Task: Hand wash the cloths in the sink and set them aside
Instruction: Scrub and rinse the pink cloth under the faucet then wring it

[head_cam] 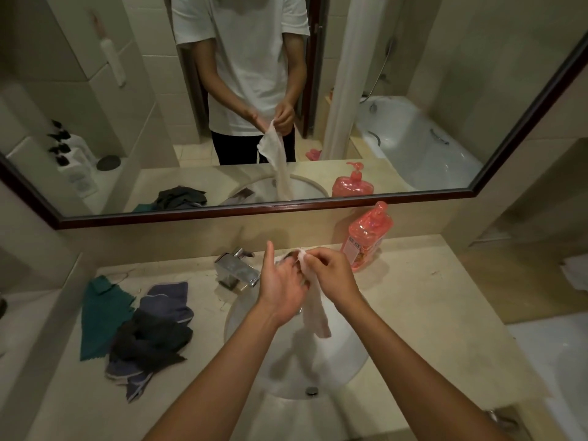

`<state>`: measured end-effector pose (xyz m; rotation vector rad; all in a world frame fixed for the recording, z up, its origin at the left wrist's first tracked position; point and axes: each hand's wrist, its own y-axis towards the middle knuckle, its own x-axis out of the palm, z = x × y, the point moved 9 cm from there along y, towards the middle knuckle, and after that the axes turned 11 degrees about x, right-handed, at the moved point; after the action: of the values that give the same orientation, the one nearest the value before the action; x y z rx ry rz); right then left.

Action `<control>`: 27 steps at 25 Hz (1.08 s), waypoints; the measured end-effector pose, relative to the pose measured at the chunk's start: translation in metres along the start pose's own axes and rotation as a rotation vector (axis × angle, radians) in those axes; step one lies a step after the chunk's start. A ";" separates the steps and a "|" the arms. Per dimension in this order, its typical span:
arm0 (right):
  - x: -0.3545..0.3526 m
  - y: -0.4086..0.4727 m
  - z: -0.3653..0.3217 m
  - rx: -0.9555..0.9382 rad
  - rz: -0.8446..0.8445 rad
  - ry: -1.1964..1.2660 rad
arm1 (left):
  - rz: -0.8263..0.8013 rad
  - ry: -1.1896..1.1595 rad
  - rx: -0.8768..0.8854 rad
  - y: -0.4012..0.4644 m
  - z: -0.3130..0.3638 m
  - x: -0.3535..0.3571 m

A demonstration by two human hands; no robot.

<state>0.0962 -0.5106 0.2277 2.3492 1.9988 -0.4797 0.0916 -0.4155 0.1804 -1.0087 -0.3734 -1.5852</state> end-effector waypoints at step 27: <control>-0.037 0.056 0.060 0.288 -0.076 0.127 | -0.002 -0.132 -0.067 0.026 -0.023 -0.008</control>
<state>0.1321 -0.5689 0.1700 2.5301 2.2149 -0.6808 0.1055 -0.4342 0.1537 -1.1681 -0.4141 -1.5462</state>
